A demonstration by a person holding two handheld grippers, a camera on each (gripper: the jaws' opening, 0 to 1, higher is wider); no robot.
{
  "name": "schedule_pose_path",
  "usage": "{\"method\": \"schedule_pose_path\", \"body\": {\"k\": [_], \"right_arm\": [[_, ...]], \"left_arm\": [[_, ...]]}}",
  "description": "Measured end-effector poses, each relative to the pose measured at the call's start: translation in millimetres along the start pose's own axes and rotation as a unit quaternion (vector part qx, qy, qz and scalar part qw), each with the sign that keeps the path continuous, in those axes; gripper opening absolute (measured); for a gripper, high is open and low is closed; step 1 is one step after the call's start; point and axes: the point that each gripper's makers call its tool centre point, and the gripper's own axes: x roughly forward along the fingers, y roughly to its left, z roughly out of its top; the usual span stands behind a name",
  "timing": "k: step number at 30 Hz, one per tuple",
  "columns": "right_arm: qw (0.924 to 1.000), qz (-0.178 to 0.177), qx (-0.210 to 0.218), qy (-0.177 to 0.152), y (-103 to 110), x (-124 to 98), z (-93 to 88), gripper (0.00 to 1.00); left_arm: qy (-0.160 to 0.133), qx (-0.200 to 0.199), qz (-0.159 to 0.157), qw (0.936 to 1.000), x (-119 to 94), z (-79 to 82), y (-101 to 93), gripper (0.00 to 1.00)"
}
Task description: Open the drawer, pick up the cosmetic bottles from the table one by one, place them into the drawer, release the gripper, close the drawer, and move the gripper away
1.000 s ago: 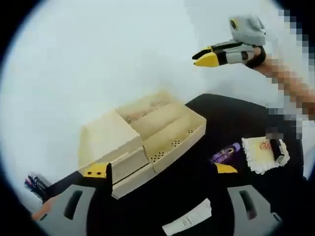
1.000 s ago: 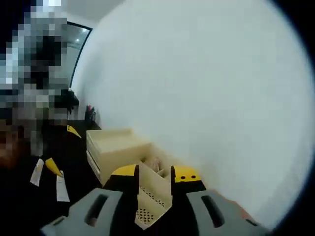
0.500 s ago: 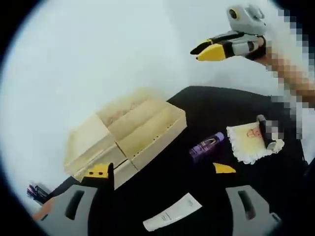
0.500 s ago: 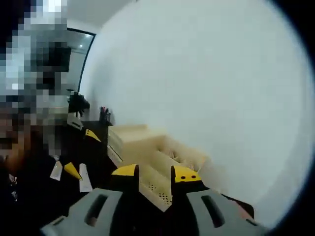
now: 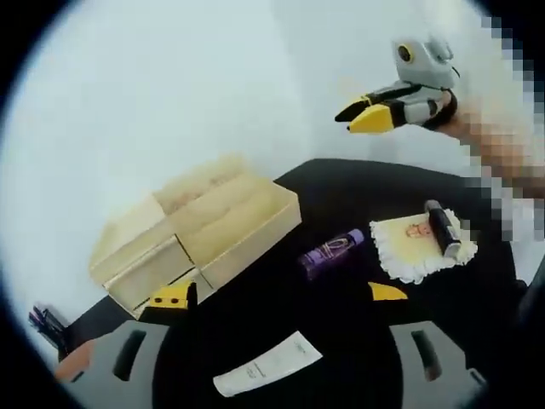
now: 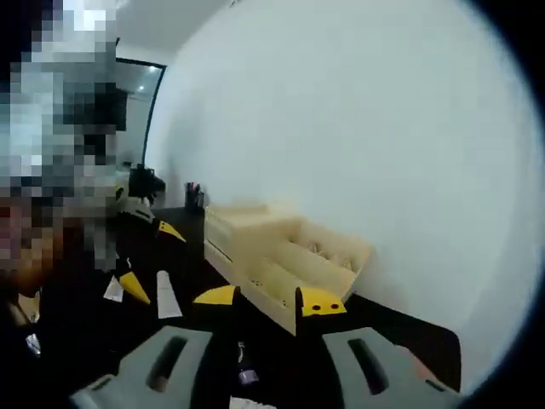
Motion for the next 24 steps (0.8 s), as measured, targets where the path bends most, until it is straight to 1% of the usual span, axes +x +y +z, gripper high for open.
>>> {"method": "schedule_pose_path", "body": {"k": [3, 7, 10, 13, 15, 16, 18, 20, 22, 23, 24], "right_arm": [[1.0, 0.005, 0.0, 0.004, 8, 0, -14.6, 0.22], [1.0, 0.008, 0.006, 0.0, 15, -1, -31.6, 0.22], [0.9999, 0.005, -0.003, 0.011, 16, 0, -47.8, 0.22], [0.9997, 0.004, -0.014, 0.019, 15, 2, -64.0, 0.22], [0.9997, 0.009, -0.008, 0.022, 13, 4, -72.0, 0.22], [0.9997, 0.012, -0.002, 0.02, 12, 5, -75.3, 0.22], [0.9998, 0.016, 0.004, 0.012, 11, 5, -78.5, 0.22], [0.9993, 0.029, 0.005, -0.022, 14, 7, -75.9, 0.22], [0.9983, 0.029, 0.031, -0.04, 14, 8, -79.9, 0.22], [0.9983, 0.032, 0.033, -0.036, 14, 8, -84.7, 0.21], [0.9985, 0.041, 0.031, -0.019, 19, 8, -92.1, 0.22]], "left_arm": [[-0.004, -0.005, -0.006, 1.0, 7, -6.3, -6.0, 0.73], [-0.009, -0.007, -0.011, 0.9999, 18, -11.8, -10.7, 0.73], [-0.021, -0.002, -0.013, 0.9997, 26, -12.0, -10.4, 0.73], [-0.031, -0.003, -0.022, 0.9993, 31, -18.4, -21.0, 0.72], [-0.034, 0.002, -0.02, 0.9992, 35, -21.3, -21.8, 0.71], [-0.025, 0.009, -0.02, 0.9994, 35, -24.2, -21.9, 0.71], [-0.019, 0.018, -0.017, 0.9995, 34, -26.5, -24.8, 0.71], [-0.024, 0.018, -0.018, 0.9994, 32, -27.3, -27.1, 0.71], [-0.03, 0.014, -0.013, 0.9994, 30, -27.5, -25.2, 0.7], [-0.032, 0.013, -0.013, 0.9993, 29, -28.9, -25.9, 0.7], [-0.035, 0.009, -0.012, 0.9993, 28, -29.7, -25.5, 0.7]]}}
